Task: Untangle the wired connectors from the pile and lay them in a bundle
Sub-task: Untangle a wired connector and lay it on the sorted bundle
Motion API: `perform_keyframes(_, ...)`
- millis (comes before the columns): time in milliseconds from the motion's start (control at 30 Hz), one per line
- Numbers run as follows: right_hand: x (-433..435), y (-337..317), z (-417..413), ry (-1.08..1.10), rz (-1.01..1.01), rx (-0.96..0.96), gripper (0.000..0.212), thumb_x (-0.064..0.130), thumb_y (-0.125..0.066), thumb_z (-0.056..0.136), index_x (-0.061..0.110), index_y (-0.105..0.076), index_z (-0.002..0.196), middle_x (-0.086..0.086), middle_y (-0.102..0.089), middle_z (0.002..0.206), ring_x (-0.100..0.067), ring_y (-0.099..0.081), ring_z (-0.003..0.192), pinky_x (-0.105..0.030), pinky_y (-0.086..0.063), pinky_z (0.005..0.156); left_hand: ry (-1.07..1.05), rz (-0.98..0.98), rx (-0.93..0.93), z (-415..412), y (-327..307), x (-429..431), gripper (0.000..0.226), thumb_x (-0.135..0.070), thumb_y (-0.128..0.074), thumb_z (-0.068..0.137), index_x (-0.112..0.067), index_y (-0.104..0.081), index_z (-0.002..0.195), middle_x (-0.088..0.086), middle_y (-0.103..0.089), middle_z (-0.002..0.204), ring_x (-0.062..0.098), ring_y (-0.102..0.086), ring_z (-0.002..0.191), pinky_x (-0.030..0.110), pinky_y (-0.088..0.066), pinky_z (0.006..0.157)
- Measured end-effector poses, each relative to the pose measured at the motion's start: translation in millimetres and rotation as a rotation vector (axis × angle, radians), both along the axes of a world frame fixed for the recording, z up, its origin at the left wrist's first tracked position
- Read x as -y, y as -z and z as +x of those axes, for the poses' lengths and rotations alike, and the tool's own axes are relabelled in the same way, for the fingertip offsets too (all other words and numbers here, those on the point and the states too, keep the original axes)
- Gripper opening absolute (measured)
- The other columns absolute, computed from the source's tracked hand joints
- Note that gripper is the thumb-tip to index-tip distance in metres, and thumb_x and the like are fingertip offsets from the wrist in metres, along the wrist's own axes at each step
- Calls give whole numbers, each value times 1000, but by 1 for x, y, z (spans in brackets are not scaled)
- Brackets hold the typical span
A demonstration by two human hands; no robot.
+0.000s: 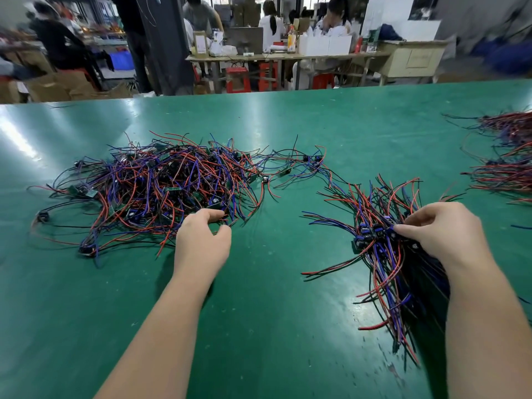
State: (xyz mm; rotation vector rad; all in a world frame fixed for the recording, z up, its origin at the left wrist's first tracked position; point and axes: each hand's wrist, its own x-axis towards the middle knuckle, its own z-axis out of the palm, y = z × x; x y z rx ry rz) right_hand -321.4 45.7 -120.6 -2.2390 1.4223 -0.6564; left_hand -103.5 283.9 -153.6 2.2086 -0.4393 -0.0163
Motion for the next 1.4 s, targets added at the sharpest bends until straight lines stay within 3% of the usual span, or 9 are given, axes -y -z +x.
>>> perform_keyframes(133, -4, -7, 0, -37, 36, -83, 11, 22, -83, 70, 17, -75, 75, -4, -66, 69, -12, -49, 61, -25, -35, 58, -65, 141, 159, 2, 3, -2, 31, -19, -56, 85, -24, -62, 115, 6, -52, 121, 30, -43, 112, 37, -36, 93)
perform_keyframes(333, -13, -10, 3, -89, 83, -313, 32, 13, -81, 68, 5, -72, 97, -17, -70, 97, -27, -53, 80, -34, -46, 76, -82, 309, 187, 6, 11, -3, 42, -28, -57, 87, -29, -52, 128, 3, -38, 137, 28, -28, 126, 43, -25, 105)
perform_keyframes(467, -16, -12, 3, -93, 98, -379, 39, 3, -77, 71, 6, -69, 109, -15, -69, 106, -30, -57, 86, -33, -45, 75, -139, 277, 279, 8, 11, -1, 40, -26, -60, 85, -31, -56, 124, 3, -43, 130, 29, -33, 120, 43, -25, 100)
perform_keyframes(633, -14, -10, 5, -111, 7, -352, 81, 15, -83, 68, 14, -45, 140, -20, -53, 127, -39, -52, 113, -39, -44, 87, -243, 203, 379, 15, 4, -7, 29, -24, -61, 83, -31, -63, 112, 3, -52, 107, 27, -43, 105, 41, -28, 91)
perform_keyframes(833, -27, -7, 21, -149, -211, 134, 73, 17, -70, 81, 13, -32, 145, -12, -62, 110, -33, -55, 104, -43, -42, 94, -159, 502, 200, 18, 11, -9, 38, -37, -54, 87, -32, -56, 125, 5, -38, 137, 31, -28, 124, 43, -19, 104)
perform_keyframes(1133, -43, 1, 36, -247, -207, 206, 56, 13, -64, 84, 16, -47, 136, 14, -58, 77, -9, -55, 63, -22, -29, 66, -252, 636, 251, 23, 7, -14, 29, -36, -49, 91, -23, -64, 112, 6, -53, 118, 32, -38, 115, 43, -24, 96)
perform_keyframes(1233, -44, 2, 38, -260, -179, 254, 48, 10, -63, 84, 17, -53, 130, 20, -57, 74, -4, -56, 65, -23, -33, 68, -250, 439, 300, 21, 0, -14, 25, -31, -48, 93, -24, -71, 102, 4, -61, 106, 31, -46, 105, 40, -27, 88)
perform_keyframes(1333, -46, 4, 44, -260, -88, 371, 32, 8, -61, 83, 19, -65, 113, 14, -63, 73, -6, -58, 63, -23, -43, 62, -170, -70, 327, 15, -11, -14, 20, -24, -56, 91, -19, -75, 94, 5, -67, 97, 27, -57, 92, 34, -41, 84)
perform_keyframes(1400, -51, 6, 51, -291, 177, 506, 24, 4, -59, 85, 14, -69, 104, 5, -69, 72, -8, -57, 54, -18, -44, 54, -77, -353, 393, 2, -20, -11, 16, -20, -62, 90, -16, -75, 98, 2, -67, 91, 16, -61, 82, 30, -48, 77)
